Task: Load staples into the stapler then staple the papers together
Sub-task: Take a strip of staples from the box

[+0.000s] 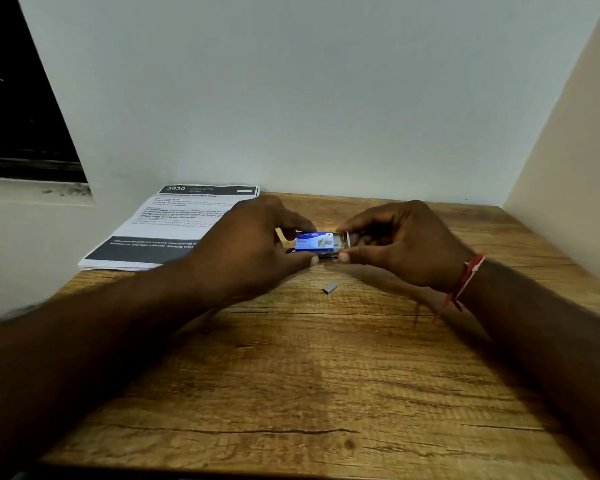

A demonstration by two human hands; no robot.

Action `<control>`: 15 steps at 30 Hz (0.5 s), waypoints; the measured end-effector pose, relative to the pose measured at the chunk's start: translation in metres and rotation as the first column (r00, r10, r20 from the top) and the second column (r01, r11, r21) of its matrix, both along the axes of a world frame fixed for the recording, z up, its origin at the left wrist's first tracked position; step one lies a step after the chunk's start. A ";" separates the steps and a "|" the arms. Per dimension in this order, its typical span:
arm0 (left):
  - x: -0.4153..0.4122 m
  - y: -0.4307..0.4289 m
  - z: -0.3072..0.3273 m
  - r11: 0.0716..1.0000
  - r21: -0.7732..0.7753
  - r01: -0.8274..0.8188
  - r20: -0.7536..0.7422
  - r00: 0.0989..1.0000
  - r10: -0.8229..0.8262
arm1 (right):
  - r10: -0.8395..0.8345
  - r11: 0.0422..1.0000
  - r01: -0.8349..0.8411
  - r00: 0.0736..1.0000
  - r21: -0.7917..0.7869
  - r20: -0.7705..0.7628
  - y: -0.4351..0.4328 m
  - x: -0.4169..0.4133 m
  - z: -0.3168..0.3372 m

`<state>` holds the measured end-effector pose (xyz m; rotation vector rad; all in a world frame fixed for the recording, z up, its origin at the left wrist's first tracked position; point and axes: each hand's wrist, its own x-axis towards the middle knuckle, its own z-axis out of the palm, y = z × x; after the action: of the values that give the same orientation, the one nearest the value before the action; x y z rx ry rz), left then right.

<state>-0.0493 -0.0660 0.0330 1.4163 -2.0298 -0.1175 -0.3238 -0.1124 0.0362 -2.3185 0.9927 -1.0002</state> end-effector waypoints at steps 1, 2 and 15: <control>0.001 -0.001 0.000 1.000 -0.005 0.000 0.003 1.000 0.000 | 0.009 1.000 -0.009 1.000 0.010 0.002 0.000 0.000 0.000; 0.001 -0.002 0.000 1.000 0.000 -0.002 0.008 1.000 0.002 | 0.018 1.000 -0.018 1.000 0.021 -0.002 0.000 0.001 -0.001; 0.009 -0.006 0.003 0.983 0.177 -0.050 0.172 0.985 0.019 | -0.021 0.995 0.041 0.977 0.089 -0.210 -0.002 0.001 -0.004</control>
<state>-0.0402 -0.0721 0.0358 1.6213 -2.1771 -0.1763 -0.3228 -0.1139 0.0322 -2.3728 1.1343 -0.7151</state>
